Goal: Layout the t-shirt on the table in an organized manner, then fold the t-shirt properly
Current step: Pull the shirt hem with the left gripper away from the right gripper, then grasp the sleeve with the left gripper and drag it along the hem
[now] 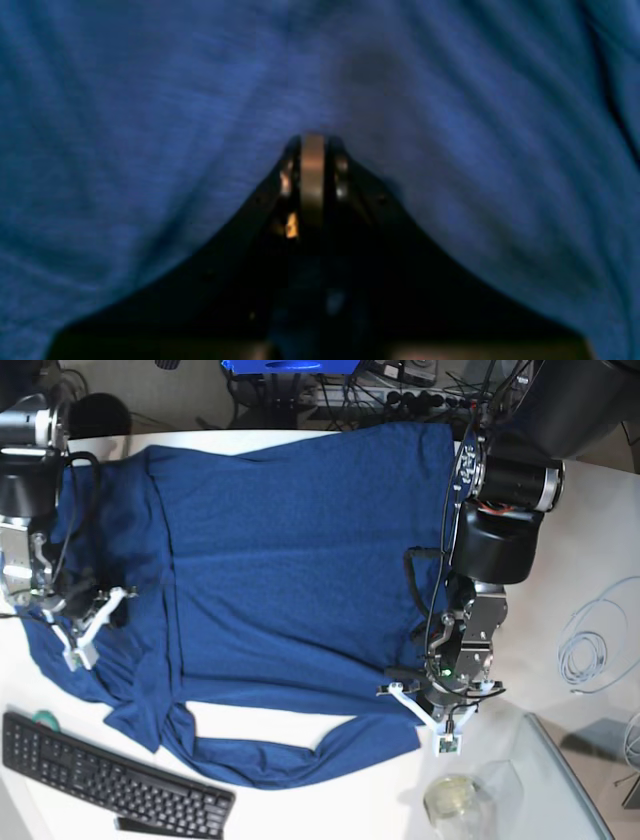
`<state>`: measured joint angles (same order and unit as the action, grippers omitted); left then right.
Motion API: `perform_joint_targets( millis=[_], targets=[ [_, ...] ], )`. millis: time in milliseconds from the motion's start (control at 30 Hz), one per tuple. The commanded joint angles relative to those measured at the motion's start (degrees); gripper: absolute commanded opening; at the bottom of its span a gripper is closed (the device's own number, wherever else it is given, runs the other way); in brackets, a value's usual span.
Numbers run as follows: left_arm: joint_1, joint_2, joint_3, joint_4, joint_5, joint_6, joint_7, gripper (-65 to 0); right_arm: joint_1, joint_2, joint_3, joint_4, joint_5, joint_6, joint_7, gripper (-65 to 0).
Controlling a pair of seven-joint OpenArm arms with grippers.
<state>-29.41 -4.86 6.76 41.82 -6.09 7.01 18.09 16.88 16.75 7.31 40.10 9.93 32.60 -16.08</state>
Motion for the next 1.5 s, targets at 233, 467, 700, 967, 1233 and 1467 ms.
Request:
perform_joint_targets(
  millis=[233, 467, 700, 967, 1233, 1467],
  targets=[
    [0.4, -3.8, -0.1, 1.2, 0.2, 0.2, -1.0, -65.0, 2.4, 2.1, -0.1, -5.4, 0.3, -6.4, 2.8, -64.8],
    [1.5, -5.2, -7.8, 1.4, 0.5, 0.2, -1.1, -65.0, 2.2, 3.0, 0.0, -6.6, 0.3, -6.4, 2.7, -64.8],
    [1.1, -6.3, -18.6, 1.9, 0.7, 0.2, -0.8, -65.0, 2.1, 3.0, -0.1, -6.5, 0.3, -6.4, 2.6, -64.8],
    [4.3, -3.3, -19.0, 9.7, 0.3, -0.1, 0.8, -53.8, 2.1, 3.0, -0.1, -6.3, 0.3, -6.4, 2.6, -64.8],
    [12.5, 7.6, -3.4, 25.1, 0.4, -0.3, 8.9, -40.6, 2.1, 2.7, -0.2, -6.2, 0.3, -6.4, 2.6, -64.8],
    [12.3, 9.0, 3.2, 16.3, 0.4, -0.1, 6.8, -41.3, 2.1, 2.9, -0.2, -6.2, 0.3, -6.4, 2.6, -64.8]
  ],
)
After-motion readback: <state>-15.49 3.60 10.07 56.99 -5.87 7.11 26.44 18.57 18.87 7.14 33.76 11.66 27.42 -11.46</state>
